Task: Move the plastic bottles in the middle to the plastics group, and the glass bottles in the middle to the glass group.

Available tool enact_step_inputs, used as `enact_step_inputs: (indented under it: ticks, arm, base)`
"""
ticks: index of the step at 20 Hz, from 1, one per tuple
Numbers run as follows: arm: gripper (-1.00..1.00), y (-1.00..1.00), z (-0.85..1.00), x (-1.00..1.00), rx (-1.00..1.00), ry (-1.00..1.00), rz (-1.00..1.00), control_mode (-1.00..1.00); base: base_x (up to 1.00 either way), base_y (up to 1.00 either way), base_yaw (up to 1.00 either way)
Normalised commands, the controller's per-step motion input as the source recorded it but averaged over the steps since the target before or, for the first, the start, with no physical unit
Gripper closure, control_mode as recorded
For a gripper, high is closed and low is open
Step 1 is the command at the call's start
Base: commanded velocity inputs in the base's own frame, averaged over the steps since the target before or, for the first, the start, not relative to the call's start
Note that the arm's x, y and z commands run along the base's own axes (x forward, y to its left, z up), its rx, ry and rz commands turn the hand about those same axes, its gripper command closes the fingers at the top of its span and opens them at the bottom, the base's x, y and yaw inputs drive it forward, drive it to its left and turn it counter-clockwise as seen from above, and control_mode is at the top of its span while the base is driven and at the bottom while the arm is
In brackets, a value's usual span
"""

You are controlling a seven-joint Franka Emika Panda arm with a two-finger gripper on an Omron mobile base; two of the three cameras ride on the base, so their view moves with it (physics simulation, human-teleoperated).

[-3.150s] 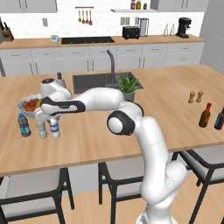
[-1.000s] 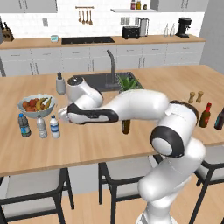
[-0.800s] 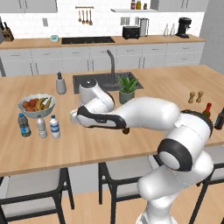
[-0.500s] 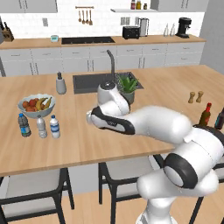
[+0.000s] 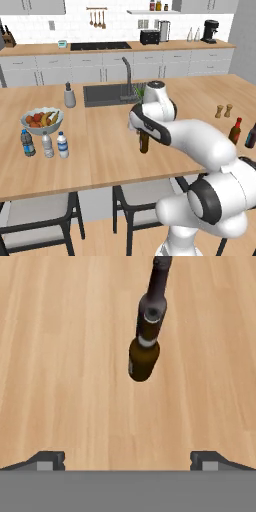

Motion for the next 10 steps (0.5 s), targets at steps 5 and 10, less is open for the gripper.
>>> enact_step_inputs:
  ticks: [5, 10]
  arm:
    - [-1.00, -0.49, -0.54, 0.02, 0.04, 0.01, -0.06, -1.00]
    - [-1.00, 0.18, -0.14, 0.25, -0.09, -0.02, 0.00, -1.00]
  base:
    - [0.00, 0.00, 0.00]
    - [0.00, 0.00, 0.00]
